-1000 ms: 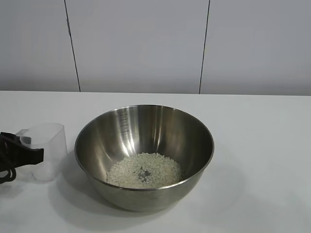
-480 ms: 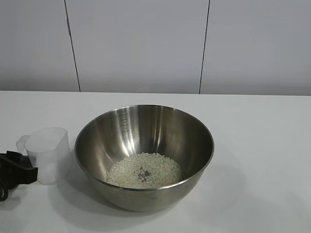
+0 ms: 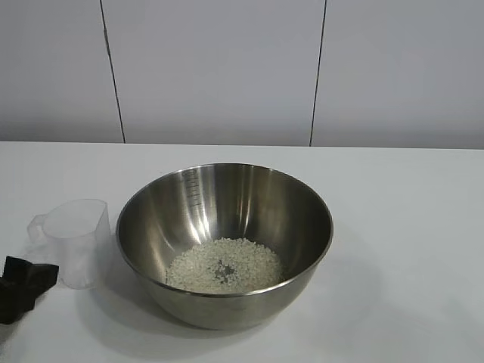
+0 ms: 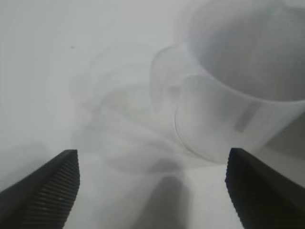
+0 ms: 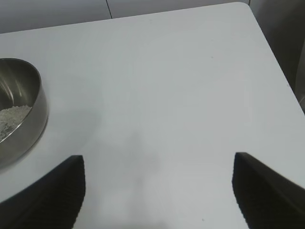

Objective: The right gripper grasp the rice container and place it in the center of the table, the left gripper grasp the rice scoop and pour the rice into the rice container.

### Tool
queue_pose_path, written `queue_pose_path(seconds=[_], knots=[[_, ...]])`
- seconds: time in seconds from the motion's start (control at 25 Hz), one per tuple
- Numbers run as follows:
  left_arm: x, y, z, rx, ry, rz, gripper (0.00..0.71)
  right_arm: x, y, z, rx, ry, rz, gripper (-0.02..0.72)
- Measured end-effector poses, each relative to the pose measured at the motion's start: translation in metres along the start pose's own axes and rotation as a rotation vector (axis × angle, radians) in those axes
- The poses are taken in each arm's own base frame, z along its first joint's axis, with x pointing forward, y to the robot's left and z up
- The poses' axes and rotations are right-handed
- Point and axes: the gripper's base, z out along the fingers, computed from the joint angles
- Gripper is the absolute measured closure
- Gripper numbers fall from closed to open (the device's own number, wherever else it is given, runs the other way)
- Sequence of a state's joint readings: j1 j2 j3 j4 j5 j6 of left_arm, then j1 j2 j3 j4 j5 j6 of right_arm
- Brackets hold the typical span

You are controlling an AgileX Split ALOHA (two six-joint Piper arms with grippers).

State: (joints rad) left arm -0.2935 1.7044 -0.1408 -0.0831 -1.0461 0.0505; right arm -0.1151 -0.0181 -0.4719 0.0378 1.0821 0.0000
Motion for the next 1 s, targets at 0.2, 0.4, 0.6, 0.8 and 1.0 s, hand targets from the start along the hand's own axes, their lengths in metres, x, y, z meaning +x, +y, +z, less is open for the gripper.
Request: queue_pose_path(seconds=[0.2, 0.4, 0.6, 0.8, 1.0], knots=[[-0.03, 0.001, -0.004, -0.007, -0.051, 0.063, 0.105, 0.0, 0.0, 0.0, 0.0, 0.0, 0.0, 0.126], [-0.068, -0.002, 0.001, 0.024, 0.028, 0.084, 0.105, 0.0, 0.0, 0.0, 0.0, 0.0, 0.0, 0.126], [-0.133, -0.006, 0.005, 0.075, 0.169, 0.029, 0.105, 0.0, 0.0, 0.0, 0.0, 0.0, 0.0, 0.126], [-0.203, 0.003, -0.004, 0.099, 0.224, -0.048, 0.105, 0.0, 0.0, 0.0, 0.0, 0.0, 0.0, 0.126], [-0.238, 0.054, -0.034, -0.04, 0.167, -0.132, 0.105, 0.0, 0.0, 0.0, 0.0, -0.001, 0.0, 0.126]])
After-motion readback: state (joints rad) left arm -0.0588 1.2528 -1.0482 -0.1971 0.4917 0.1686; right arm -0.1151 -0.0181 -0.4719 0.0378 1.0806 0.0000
